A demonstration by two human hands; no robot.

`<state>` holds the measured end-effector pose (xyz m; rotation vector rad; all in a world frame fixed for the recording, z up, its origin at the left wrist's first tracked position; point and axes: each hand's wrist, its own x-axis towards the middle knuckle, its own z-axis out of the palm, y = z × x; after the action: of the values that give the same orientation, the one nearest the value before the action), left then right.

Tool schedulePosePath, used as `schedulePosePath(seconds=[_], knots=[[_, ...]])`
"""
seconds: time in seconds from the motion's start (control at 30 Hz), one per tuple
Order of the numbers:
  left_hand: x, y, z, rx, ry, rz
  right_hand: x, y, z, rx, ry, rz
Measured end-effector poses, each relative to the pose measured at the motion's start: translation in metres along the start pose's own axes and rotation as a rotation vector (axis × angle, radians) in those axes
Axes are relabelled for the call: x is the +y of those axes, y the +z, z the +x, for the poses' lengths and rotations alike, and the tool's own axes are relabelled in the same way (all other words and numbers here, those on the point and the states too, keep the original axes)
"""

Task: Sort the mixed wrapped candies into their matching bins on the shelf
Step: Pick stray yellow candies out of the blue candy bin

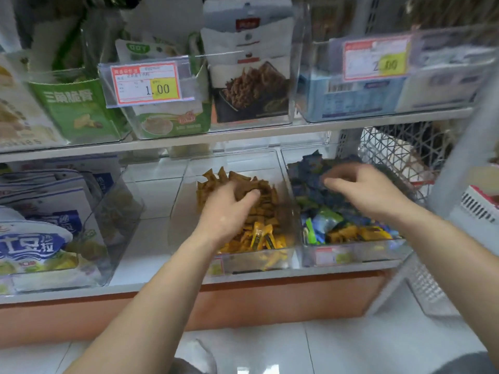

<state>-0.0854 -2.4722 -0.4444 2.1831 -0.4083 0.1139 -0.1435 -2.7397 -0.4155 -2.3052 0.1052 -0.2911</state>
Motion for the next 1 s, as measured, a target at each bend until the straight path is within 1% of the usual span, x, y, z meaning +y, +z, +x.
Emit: schedulePosePath(seconds=[0.07,0.13,0.2,0.23,0.3,0.33,0.4,0.47,0.53,0.63,0.73,0.8,1.0], knots=[[0.028,0.018,-0.008,-0.03,0.128,0.054,0.024,-0.021,-0.009,0.047,0.015,-0.04],[0.051,0.041,-0.016,-0.117,0.247,0.111,0.041,-0.034,-0.015,0.042,0.008,-0.081],[0.064,0.066,-0.022,-0.19,0.339,0.207,0.053,-0.037,-0.022,-0.059,-0.008,-0.156],[0.069,0.081,-0.022,-0.214,0.389,0.304,0.061,-0.039,-0.026,-0.114,-0.012,-0.224],[0.066,0.095,-0.021,-0.209,0.496,0.53,0.066,-0.033,-0.029,-0.193,-0.038,-0.336],[0.065,0.102,-0.02,-0.204,0.539,0.606,0.068,-0.031,-0.031,-0.214,-0.04,-0.359],[0.066,0.114,-0.014,-0.216,0.589,0.681,0.073,-0.029,-0.032,-0.244,-0.029,-0.374],[0.07,0.122,-0.009,-0.256,0.592,0.691,0.078,-0.028,-0.034,-0.282,0.004,-0.38],[0.075,0.129,-0.004,-0.292,0.556,0.704,0.084,-0.029,-0.034,-0.317,0.03,-0.373],[0.081,0.14,0.002,-0.329,0.508,0.79,0.096,-0.036,-0.034,-0.34,0.058,-0.311],[0.085,0.15,0.004,-0.353,0.462,0.81,0.104,-0.038,-0.032,-0.288,0.047,-0.329],[0.084,0.157,0.001,-0.368,0.464,0.81,0.107,-0.038,-0.031,-0.238,0.035,-0.345],[0.074,0.15,0.0,-0.426,0.496,0.679,0.107,-0.042,-0.029,-0.195,0.01,-0.343]])
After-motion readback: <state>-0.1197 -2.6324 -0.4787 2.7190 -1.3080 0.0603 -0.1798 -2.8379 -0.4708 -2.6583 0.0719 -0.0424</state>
